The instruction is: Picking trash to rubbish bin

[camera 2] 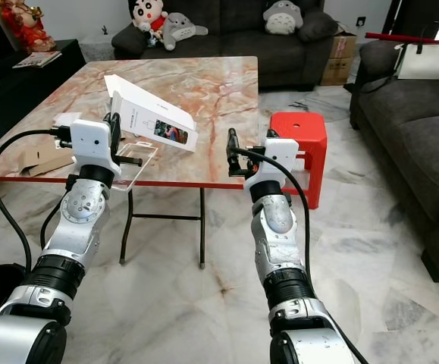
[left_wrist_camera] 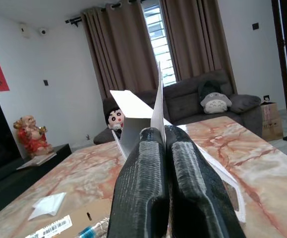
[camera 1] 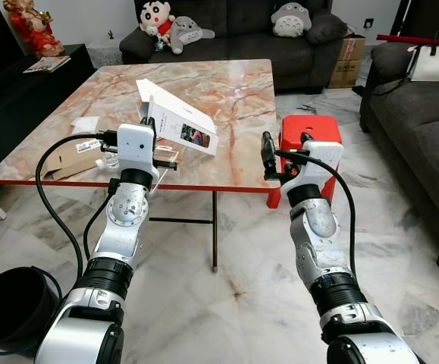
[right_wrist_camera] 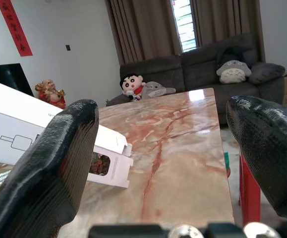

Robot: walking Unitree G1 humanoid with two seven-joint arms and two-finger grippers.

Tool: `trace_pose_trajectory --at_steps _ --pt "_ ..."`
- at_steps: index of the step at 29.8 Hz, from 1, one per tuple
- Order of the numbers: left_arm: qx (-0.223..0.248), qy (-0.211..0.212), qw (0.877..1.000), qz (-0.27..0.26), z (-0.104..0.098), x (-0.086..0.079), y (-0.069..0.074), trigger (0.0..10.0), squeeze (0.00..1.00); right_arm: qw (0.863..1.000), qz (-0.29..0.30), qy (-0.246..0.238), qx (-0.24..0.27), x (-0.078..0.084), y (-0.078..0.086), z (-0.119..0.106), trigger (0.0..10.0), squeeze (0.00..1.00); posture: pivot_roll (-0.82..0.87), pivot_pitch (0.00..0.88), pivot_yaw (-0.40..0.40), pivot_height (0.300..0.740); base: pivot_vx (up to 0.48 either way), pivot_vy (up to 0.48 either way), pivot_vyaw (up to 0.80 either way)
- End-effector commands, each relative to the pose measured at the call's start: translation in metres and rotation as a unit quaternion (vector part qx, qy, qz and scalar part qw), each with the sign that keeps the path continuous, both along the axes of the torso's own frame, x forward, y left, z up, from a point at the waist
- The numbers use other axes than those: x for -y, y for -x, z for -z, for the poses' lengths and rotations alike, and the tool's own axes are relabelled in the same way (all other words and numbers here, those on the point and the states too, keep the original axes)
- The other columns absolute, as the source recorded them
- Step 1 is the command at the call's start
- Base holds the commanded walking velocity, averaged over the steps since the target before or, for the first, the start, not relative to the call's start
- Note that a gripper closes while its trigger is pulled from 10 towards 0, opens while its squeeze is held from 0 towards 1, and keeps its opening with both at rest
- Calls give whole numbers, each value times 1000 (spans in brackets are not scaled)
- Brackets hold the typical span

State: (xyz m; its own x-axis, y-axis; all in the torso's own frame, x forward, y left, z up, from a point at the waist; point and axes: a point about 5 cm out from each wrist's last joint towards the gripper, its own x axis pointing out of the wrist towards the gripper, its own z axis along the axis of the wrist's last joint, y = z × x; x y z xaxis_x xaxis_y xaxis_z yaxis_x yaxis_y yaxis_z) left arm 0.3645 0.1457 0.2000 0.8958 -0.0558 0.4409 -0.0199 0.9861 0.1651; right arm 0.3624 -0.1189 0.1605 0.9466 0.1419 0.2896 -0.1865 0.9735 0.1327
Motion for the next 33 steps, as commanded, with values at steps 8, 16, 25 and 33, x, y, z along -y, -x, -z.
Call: trace_pose_trajectory --at_steps 8,16,25,33 --pt "19 14 999 38 -9 11 5 10000 0 1000 -7 -1 -7 -3 1 4 10000 0 -130 0 72 740 0 0 0" --pt "-6 181 979 98 -7 18 10 10000 0 1000 -8 -1 -9 -4 2 6 10000 0 -128 0 70 740 0 0 0" --pt "-34 212 972 97 5 9 12 10000 0 1000 -13 -7 -10 -9 2 5 10000 0 -115 0 64 740 0 0 0" --pt "-66 197 967 147 17 20 23 10000 0 1000 -10 -9 -15 -7 3 9 10000 0 -108 1 65 740 0 0 0"
